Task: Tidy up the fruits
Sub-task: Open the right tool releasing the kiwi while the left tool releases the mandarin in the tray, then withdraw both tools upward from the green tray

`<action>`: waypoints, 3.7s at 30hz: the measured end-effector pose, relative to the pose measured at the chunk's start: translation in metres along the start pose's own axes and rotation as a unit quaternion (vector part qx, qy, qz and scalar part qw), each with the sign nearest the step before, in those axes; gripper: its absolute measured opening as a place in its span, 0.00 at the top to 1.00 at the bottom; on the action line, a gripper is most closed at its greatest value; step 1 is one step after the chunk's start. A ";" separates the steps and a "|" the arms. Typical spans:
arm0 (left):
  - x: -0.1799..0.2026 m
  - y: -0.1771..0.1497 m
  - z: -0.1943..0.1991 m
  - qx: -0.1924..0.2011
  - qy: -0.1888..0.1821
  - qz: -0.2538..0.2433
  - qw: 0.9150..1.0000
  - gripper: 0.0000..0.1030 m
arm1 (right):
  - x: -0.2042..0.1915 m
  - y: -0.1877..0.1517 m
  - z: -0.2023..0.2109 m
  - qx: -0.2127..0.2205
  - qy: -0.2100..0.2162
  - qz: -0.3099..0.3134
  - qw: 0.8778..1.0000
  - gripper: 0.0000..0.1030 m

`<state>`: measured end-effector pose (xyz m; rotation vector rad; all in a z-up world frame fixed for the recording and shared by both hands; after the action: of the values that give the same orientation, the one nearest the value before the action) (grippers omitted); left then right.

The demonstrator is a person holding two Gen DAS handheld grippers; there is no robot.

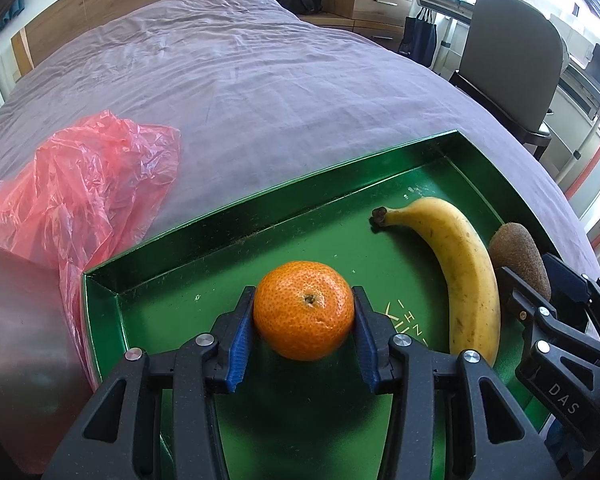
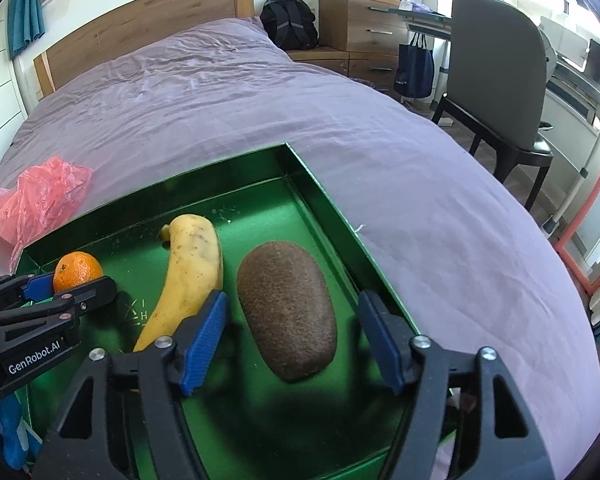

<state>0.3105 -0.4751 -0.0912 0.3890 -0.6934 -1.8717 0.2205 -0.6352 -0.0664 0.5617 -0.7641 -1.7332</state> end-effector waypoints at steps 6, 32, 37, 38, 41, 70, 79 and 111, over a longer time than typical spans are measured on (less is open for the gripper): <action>0.000 0.000 0.000 0.001 0.000 -0.002 1.000 0.61 | 0.000 0.001 0.005 0.005 -0.010 -0.006 1.000 0.04; -0.014 -0.001 0.045 0.041 0.002 0.005 0.999 0.61 | -0.032 -0.013 0.050 0.015 -0.021 -0.065 0.998 0.00; -0.020 -0.006 0.051 0.040 0.002 0.009 0.999 0.61 | -0.040 -0.023 0.058 0.010 -0.003 -0.086 0.996 0.00; -0.021 -0.007 0.051 0.040 0.002 0.009 0.999 0.61 | -0.041 -0.027 0.060 0.009 0.003 -0.094 0.996 0.00; -0.024 -0.010 0.055 0.040 0.001 0.012 0.999 0.61 | -0.043 -0.037 0.066 0.012 0.015 -0.117 0.993 0.00; -0.050 -0.022 0.075 0.057 -0.009 0.017 0.998 0.61 | -0.100 -0.072 0.092 0.079 0.100 -0.141 0.982 0.00; -0.051 -0.022 0.075 0.059 -0.016 0.016 0.998 0.61 | -0.104 -0.076 0.083 0.095 0.125 -0.156 0.975 0.00; -0.045 -0.013 0.083 0.073 -0.033 0.031 0.996 0.60 | -0.084 -0.060 0.098 0.120 0.120 -0.157 0.973 0.00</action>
<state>0.2720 -0.4064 -0.0373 0.3958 -0.8823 -1.7875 0.1362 -0.5223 -0.0444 1.0854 -0.7445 -1.8252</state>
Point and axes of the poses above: each gripper's, at about its wrist camera, not at the fingertips, and z roughly against the way its jaws point, x to its right, y to its top, the point moved 2 cm from there along -z, roughly the way its jaws point, and after that the axes turned 8 degrees about x, right-handed, at the moved point
